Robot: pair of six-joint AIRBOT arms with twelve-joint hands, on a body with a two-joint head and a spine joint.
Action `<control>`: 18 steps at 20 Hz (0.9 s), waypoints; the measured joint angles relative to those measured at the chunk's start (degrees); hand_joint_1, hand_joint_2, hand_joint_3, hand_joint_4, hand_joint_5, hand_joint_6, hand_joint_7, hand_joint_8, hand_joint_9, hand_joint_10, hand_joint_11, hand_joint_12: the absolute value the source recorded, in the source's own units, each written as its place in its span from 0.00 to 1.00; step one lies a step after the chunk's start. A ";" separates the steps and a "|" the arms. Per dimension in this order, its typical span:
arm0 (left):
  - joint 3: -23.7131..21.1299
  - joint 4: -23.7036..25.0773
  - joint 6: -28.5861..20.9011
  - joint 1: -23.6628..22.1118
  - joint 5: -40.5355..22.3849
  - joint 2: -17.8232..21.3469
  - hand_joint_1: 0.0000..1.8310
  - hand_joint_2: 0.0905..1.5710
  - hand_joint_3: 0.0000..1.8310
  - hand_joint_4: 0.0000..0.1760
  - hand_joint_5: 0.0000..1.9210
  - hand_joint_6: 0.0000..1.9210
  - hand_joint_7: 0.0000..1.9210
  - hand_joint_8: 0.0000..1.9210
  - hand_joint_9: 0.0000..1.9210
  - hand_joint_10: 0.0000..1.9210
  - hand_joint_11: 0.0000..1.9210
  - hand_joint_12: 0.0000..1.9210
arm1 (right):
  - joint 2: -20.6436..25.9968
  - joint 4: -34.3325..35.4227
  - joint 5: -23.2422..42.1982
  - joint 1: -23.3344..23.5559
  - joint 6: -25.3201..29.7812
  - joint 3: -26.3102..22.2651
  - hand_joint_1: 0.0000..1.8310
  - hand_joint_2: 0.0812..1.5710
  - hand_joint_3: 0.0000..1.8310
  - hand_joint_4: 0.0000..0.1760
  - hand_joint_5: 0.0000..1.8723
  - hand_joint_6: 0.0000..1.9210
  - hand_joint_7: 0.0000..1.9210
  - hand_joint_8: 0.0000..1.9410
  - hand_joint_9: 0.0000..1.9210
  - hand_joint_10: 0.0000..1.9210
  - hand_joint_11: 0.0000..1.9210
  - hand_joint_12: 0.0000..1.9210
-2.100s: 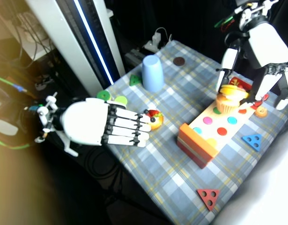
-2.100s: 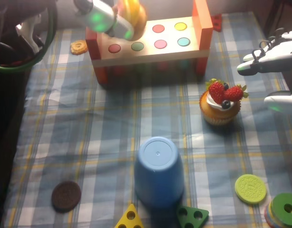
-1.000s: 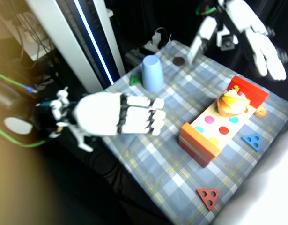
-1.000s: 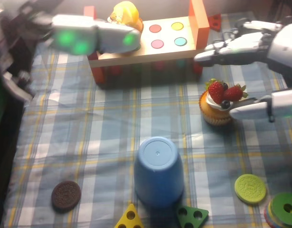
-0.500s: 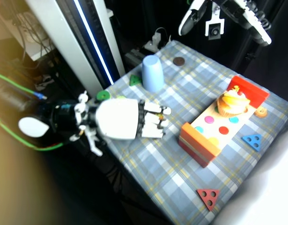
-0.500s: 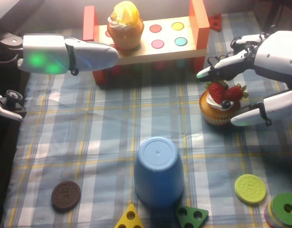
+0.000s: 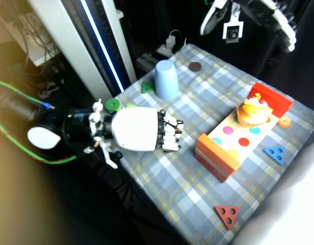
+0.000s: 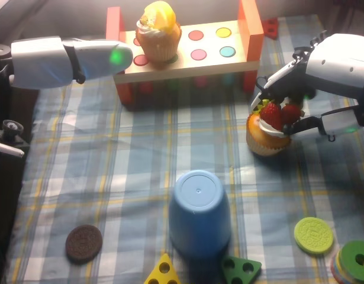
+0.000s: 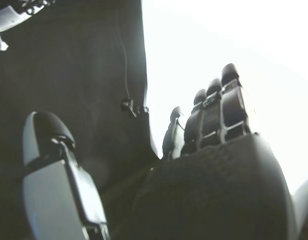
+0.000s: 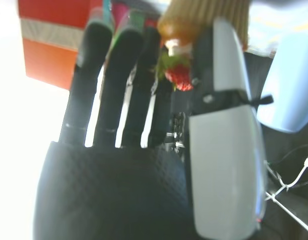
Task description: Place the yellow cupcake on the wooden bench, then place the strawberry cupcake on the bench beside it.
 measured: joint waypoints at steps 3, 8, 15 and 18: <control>0.00 0.00 -0.35 1.07 -0.31 0.00 0.40 0.48 0.00 1.00 0.00 0.00 0.00 0.00 0.00 0.00 0.00 0.12 | 0.02 -0.55 0.94 0.15 0.50 0.02 0.68 0.69 0.00 0.00 0.53 0.40 0.53 0.59 0.52 0.51 0.42 0.73; 0.00 -0.92 -1.33 2.16 -0.98 0.00 0.42 0.47 0.00 1.00 0.00 0.00 0.00 0.00 0.00 0.00 0.00 0.07 | 1.25 -0.46 6.64 2.10 2.43 -0.26 0.67 0.71 0.00 0.00 0.49 0.49 0.52 0.58 0.48 0.42 0.36 0.66; 0.00 -2.10 -2.34 3.39 -2.21 0.37 0.43 0.49 0.00 1.00 0.00 0.00 0.00 0.00 0.00 0.00 0.00 0.01 | 1.16 -2.14 11.21 10.54 2.84 1.07 0.74 0.66 0.00 0.00 0.56 0.42 0.62 0.35 0.49 0.55 0.28 0.70; 0.00 -1.25 -2.36 3.48 -2.10 0.42 0.43 0.49 0.00 1.00 0.00 0.00 0.00 0.00 0.00 0.00 0.00 0.00 | -2.05 -2.93 9.75 16.31 2.86 4.72 0.69 0.65 0.00 0.00 0.58 0.47 0.63 0.28 0.53 0.23 0.26 0.66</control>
